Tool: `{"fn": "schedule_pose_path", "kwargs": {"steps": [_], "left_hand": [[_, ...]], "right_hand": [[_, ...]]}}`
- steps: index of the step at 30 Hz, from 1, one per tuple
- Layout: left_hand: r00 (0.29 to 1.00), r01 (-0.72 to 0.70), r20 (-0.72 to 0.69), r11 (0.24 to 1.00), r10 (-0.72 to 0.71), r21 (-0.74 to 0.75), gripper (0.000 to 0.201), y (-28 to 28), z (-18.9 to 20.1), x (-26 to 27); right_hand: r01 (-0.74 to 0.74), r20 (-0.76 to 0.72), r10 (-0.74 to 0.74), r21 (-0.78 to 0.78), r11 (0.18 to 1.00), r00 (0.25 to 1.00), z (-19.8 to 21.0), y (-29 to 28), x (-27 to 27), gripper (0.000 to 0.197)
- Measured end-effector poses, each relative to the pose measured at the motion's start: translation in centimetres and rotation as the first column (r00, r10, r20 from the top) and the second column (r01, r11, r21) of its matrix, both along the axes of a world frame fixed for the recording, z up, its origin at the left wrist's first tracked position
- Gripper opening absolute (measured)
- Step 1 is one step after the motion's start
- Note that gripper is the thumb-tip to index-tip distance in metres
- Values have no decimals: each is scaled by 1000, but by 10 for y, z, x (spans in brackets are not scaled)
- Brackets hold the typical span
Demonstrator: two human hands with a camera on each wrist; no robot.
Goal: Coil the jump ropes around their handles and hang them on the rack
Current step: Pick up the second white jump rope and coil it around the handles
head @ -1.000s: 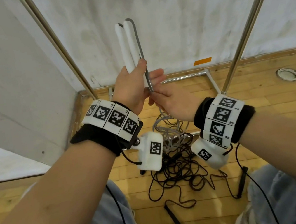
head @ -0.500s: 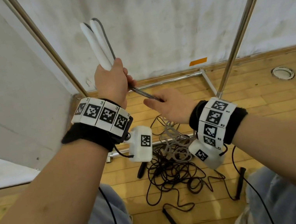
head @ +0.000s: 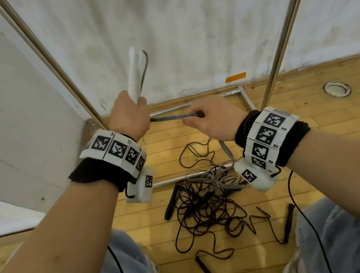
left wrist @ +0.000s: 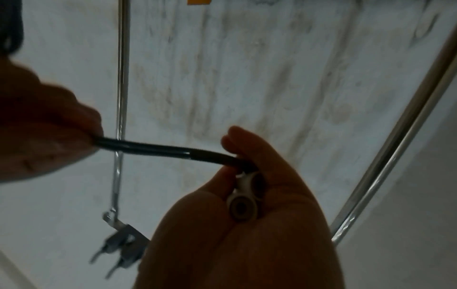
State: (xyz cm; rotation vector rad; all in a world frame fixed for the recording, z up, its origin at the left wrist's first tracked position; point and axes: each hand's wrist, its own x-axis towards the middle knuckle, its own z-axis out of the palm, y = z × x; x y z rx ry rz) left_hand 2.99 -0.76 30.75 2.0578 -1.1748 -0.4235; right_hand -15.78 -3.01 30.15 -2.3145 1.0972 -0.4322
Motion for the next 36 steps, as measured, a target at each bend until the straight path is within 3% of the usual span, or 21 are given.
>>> {"fn": "schedule_pose_path", "kwargs": {"steps": [5, 11, 13, 15, 18, 22, 26, 31, 34, 36], "left_hand": [[959, 175, 187, 962, -215, 209, 39, 3, -7, -3], [860, 380, 175, 832, -478, 405, 63, 6, -11, -17], [805, 394, 235, 788, -544, 474, 55, 8, -15, -23], [759, 385, 302, 771, -577, 508, 35, 10, -17, -28], [739, 351, 328, 752, -588, 558, 10, 14, -17, -34], [680, 371, 329, 694, -655, 616, 19, 22, -16, -40], [665, 453, 244, 640, -706, 620, 25, 27, -9, -40], [647, 676, 29, 591, -762, 441, 32, 31, 10, -34], [665, 741, -157, 617, -730, 266, 23, 34, 20, -29], [681, 726, -276, 674, -678, 137, 18, 36, 25, -28]], "right_hand": [[-2, -91, -4, -65, 998, 996, 9, -12, -13, 18], [68, -136, -86, -133, 989, 987, 22, -24, -25, 25], [46, -117, -65, -157, 987, 991, 24, -24, -23, 29], [28, -89, -44, -174, 984, 995, 25, -22, -19, 27], [24, -108, -49, -225, 974, 993, 27, -20, -15, 31], [90, -202, -154, -296, 951, 967, 28, -27, -22, 44], [127, -193, -154, -142, 982, 969, 21, -36, -30, 49], [115, 75, -129, 165, 980, 989, 21, -47, -39, 41], [73, 135, -106, 232, 970, 985, 22, -53, -40, 18], [34, 227, -99, 273, 961, 969, 19, -51, -38, 27]]}}
